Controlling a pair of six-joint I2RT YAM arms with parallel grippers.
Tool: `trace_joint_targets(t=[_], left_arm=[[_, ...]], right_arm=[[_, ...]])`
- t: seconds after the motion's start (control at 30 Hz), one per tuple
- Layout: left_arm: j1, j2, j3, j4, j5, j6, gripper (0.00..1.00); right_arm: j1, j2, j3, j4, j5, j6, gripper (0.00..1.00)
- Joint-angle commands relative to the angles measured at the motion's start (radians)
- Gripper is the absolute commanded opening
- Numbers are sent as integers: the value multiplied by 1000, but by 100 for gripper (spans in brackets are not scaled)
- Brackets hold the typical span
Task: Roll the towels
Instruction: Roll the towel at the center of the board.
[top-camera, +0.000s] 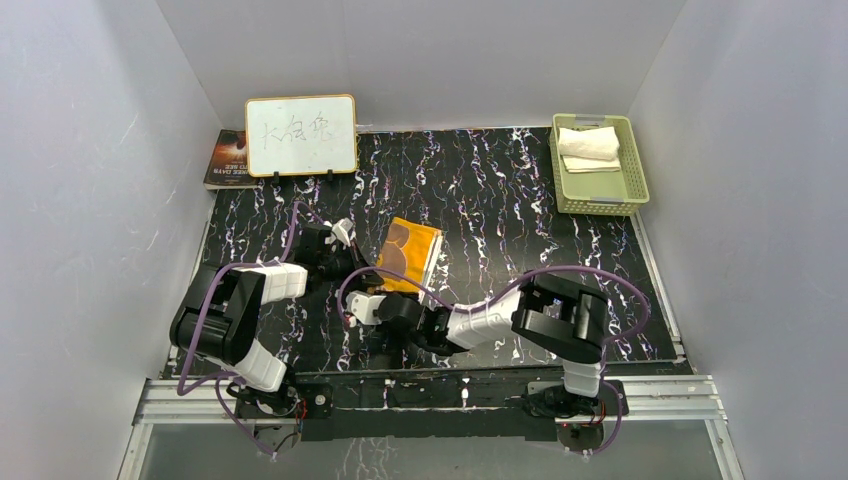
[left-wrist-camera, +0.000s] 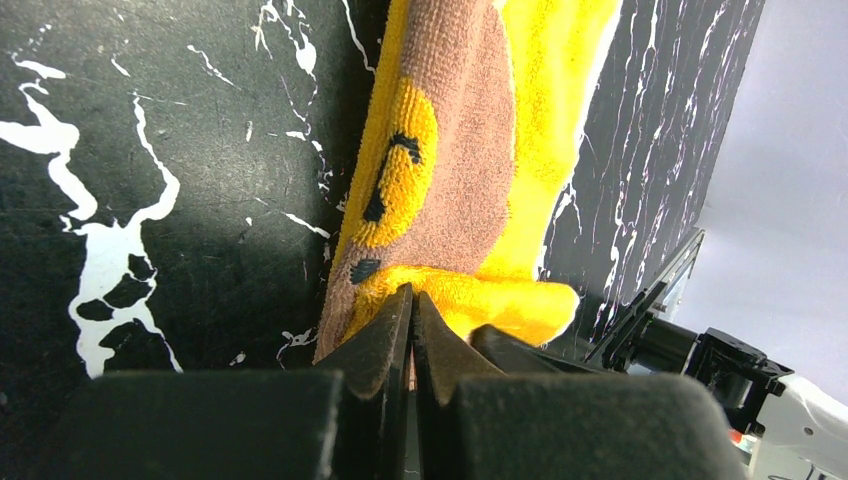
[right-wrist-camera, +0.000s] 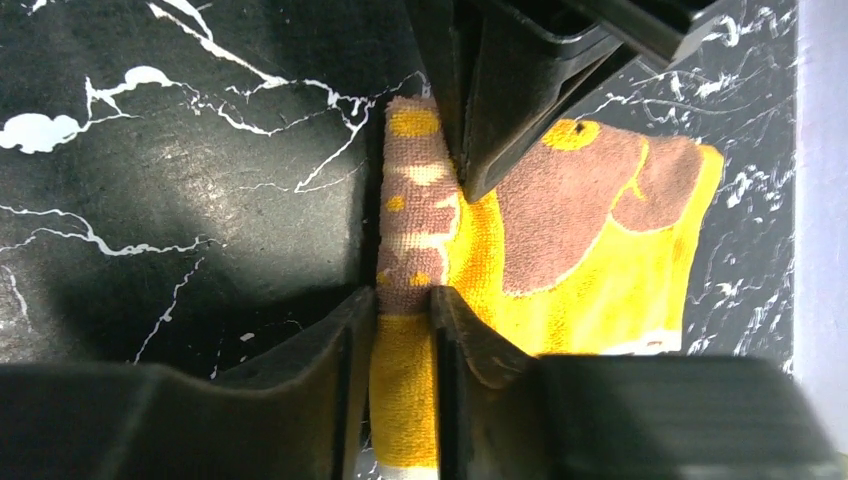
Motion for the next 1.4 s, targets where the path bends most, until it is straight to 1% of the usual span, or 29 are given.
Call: trace_joint_targets(t=[0.0,0.1,0.13,0.17,0.27,0.33,0.37,0.4,0.47,0.5,0.57,0.67,0.77,0.87,0.9,1.03,1.2,1.37], left_arm=[[2,23,1,-83,-27,38,0],[3,19,13,-97,-22,43,0],[3,16,21,-106,-27,50,0],[2,14,29,-119,-32,58,0],[4,-6,66,-162,-36,78,0],[9,-53,93,-196,-40,76,0],[15,-89,107,-209,-49,69,2],[22,-129,121,-226,-60,63,10],[42,-186,157,-267,-78,62,31],[54,-223,178,-290,-81,67,39],[74,-254,219,-354,-76,82,47],[91,-282,248,-401,-54,103,49],[95,-318,234,-409,-29,98,49],[97,-362,194,-383,6,73,49],[96,-377,176,-375,15,65,49],[96,-435,133,-362,35,48,49],[97,-458,110,-361,82,45,49],[96,-474,96,-344,139,42,48]], right_arm=[[-16,38,29,-110,-29,61,19],[-23,18,37,-162,-66,102,8],[-28,5,42,-184,-94,125,2],[-36,-11,50,-212,-135,153,0],[-73,-53,105,-326,-325,232,0],[-91,-81,133,-393,-436,277,0],[-97,-98,142,-416,-485,294,0],[-103,-119,145,-434,-524,309,0],[-116,-166,147,-453,-606,338,0],[-124,-183,145,-459,-652,358,0],[-155,-209,144,-463,-739,389,0],[-226,-222,135,-441,-883,457,0],[-309,-193,143,-428,-1017,550,0],[-380,-121,189,-450,-1139,647,0],[-400,-64,223,-468,-1176,674,0],[-437,31,290,-495,-1322,744,0],[-451,89,330,-465,-1424,837,0],[-501,97,293,-352,-1456,956,0]])
